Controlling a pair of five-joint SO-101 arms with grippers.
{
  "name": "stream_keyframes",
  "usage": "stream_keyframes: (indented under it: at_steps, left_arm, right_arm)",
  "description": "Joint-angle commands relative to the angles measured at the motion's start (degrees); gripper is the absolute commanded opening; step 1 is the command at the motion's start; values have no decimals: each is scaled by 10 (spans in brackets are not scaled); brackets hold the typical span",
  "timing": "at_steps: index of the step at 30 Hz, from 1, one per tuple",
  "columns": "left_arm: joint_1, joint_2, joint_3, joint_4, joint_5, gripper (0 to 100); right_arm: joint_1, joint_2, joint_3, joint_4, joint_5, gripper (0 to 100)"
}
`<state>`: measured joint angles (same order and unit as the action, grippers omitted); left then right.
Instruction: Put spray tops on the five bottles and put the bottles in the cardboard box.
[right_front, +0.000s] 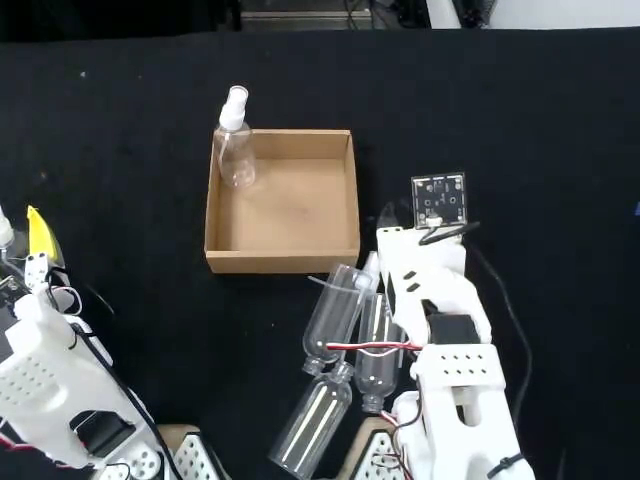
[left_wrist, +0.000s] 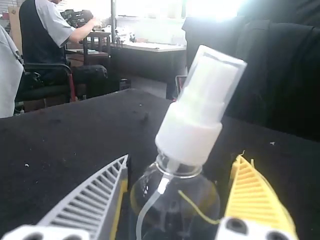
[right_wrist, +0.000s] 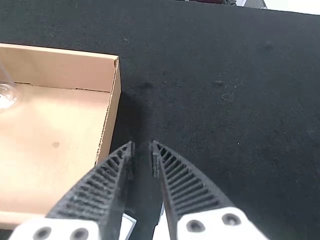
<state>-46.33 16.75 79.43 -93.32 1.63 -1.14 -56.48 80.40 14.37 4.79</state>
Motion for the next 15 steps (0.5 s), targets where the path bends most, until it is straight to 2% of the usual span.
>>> stream_keyframes:
  at_steps: [1, 9, 15]
  left_arm:
    - [20, -22, 7, 2, 4, 287]
    - [44, -22, 15, 1, 4, 30]
    - [37, -28, 16, -4, 4, 39]
  right_arm:
    - [13, -9, -3, -19, 5, 44]
    - [16, -11, -3, -18, 6, 43]
    - [16, -11, -3, -18, 6, 43]
